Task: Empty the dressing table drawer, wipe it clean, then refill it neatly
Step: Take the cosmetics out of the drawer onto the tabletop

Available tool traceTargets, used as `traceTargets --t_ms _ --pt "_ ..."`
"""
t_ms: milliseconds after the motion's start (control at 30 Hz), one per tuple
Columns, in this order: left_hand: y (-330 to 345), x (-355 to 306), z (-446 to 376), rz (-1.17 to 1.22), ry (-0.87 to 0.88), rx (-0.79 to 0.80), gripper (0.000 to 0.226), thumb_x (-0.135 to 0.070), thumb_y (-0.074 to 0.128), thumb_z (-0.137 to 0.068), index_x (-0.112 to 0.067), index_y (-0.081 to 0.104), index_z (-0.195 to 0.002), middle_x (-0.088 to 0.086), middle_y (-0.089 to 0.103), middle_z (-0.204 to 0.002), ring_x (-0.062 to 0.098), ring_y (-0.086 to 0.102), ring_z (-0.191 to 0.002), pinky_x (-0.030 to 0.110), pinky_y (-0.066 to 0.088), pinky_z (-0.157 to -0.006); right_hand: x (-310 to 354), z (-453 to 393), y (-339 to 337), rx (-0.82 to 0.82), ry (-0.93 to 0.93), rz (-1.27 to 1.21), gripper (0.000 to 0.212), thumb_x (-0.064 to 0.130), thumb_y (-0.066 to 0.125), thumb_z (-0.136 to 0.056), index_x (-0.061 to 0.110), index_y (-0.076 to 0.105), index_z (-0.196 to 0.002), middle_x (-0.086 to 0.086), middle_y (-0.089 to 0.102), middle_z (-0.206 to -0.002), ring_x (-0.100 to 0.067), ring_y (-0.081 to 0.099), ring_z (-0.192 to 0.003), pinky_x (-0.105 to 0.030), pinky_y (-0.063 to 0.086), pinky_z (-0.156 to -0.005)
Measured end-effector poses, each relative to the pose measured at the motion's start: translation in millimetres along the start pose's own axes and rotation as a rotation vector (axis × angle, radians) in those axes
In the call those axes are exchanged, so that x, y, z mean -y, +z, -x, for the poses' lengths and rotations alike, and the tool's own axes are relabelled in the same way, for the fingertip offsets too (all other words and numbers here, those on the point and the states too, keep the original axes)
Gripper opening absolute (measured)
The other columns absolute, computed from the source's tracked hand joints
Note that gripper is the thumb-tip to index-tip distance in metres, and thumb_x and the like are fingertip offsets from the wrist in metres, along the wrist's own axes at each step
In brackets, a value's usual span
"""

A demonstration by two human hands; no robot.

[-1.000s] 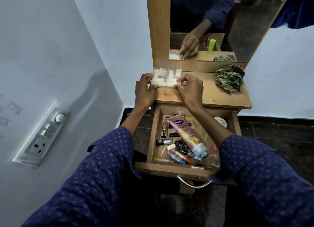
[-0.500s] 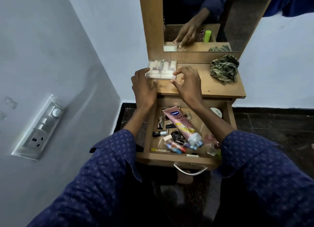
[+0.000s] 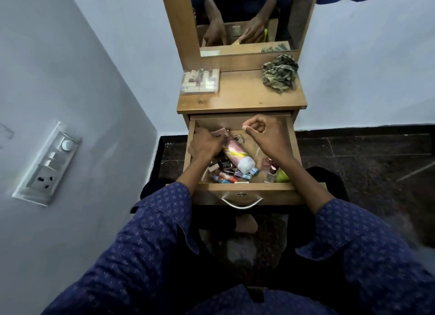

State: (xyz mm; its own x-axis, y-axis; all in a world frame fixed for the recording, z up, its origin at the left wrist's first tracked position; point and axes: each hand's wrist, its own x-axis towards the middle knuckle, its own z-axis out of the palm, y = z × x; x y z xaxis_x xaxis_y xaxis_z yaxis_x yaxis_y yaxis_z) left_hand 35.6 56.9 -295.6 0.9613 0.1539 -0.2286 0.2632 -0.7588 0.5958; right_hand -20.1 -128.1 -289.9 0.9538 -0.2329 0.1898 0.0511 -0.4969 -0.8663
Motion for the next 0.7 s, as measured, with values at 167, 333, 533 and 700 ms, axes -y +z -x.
traceTargets --t_ms 167,333,533,700 --pt "1.2 -2.5 4.4 0.259 -0.027 0.135 0.047 -0.031 0.092 -0.073 -0.009 0.073 -0.11 0.006 0.077 -0.092 0.022 0.076 -0.073 0.042 0.067 -0.069 -14.3 -2.0 5.1 0.049 0.072 -0.021 0.001 0.023 0.078 -0.09 0.022 0.078 -0.091 0.009 0.076 -0.083 -0.005 0.07 -0.08 -0.024 0.056 -0.072" --pt "-8.9 -16.3 16.9 0.46 0.047 0.22 0.026 -0.014 0.087 -0.084 -0.004 0.074 -0.105 0.008 0.078 -0.093 0.016 0.072 -0.073 0.021 0.054 -0.053 -15.9 -4.1 -3.4 0.106 0.093 -0.04 0.009 0.024 0.078 -0.092 0.017 0.078 -0.098 0.008 0.076 -0.089 -0.006 0.07 -0.085 -0.018 0.051 -0.072" --pt "-26.9 -28.2 19.9 0.537 0.216 0.139 0.02 -0.018 0.081 -0.087 -0.006 0.075 -0.102 0.004 0.081 -0.094 0.019 0.08 -0.086 0.044 0.066 -0.08 -20.5 -20.2 -15.0 0.014 0.094 -0.009 0.009 0.021 0.076 -0.092 0.013 0.079 -0.093 0.005 0.076 -0.082 -0.006 0.07 -0.077 -0.026 0.054 -0.07" --pt "-47.7 -34.7 12.8 0.668 0.321 -0.017 0.021 -0.014 0.078 -0.088 -0.005 0.071 -0.105 0.011 0.077 -0.101 0.031 0.076 -0.093 0.042 0.063 -0.074 -6.0 -40.5 -8.5 0.361 -0.035 0.45 0.01 0.018 0.076 -0.09 0.022 0.076 -0.098 0.004 0.076 -0.096 -0.014 0.069 -0.088 -0.031 0.056 -0.077"
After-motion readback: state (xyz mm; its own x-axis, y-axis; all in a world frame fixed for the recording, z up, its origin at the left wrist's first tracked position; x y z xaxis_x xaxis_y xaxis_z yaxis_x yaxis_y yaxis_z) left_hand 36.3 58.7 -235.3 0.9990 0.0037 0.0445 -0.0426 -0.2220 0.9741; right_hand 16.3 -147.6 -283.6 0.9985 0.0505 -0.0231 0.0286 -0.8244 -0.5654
